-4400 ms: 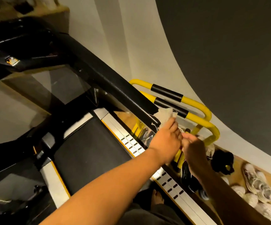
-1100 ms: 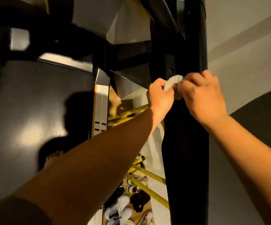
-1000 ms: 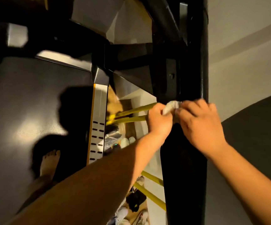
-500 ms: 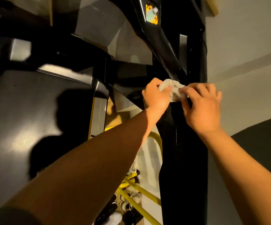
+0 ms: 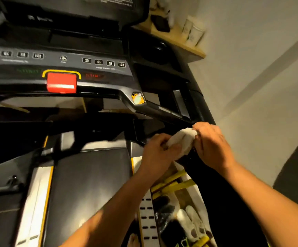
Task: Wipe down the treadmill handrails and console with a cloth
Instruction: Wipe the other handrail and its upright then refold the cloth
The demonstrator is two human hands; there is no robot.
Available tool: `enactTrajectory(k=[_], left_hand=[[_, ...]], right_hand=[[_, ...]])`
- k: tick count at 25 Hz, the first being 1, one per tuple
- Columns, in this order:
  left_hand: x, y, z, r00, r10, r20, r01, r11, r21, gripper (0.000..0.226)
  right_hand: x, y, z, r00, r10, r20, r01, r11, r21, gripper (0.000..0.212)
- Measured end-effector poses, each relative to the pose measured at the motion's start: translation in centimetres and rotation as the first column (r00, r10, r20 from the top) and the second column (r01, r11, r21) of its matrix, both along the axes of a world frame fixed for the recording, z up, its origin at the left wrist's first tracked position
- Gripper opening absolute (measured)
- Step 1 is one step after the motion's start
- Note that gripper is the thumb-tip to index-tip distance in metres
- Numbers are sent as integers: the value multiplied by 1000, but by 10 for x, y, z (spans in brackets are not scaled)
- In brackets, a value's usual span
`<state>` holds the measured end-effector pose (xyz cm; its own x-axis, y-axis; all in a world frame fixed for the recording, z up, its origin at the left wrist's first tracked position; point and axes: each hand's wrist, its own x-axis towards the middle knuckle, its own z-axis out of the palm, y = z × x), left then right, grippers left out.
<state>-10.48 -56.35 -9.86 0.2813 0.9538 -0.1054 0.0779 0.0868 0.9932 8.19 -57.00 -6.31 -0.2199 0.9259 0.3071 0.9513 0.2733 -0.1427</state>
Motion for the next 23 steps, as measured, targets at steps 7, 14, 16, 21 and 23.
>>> enactTrajectory(k=[7,14,16,21,23], left_hand=[[-35,5,32,989,-37,-143,48,996,76,7],[-10,30,94,978,30,206,-12,996,-90,17],[-10,41,111,961,61,269,-26,991,-130,16],[-22,54,140,893,282,350,-185,941,-285,40],[-23,58,138,886,307,349,-236,944,-231,37]], right_hand=[[14,-7,-18,982,31,-188,-37,999,-30,34],[-18,28,31,348,-102,-932,-360,903,-233,43],[-18,41,35,315,-89,-945,-521,816,-251,47],[-34,65,42,492,5,-871,-439,865,-244,58],[-37,88,47,572,15,-820,-286,941,-181,43]])
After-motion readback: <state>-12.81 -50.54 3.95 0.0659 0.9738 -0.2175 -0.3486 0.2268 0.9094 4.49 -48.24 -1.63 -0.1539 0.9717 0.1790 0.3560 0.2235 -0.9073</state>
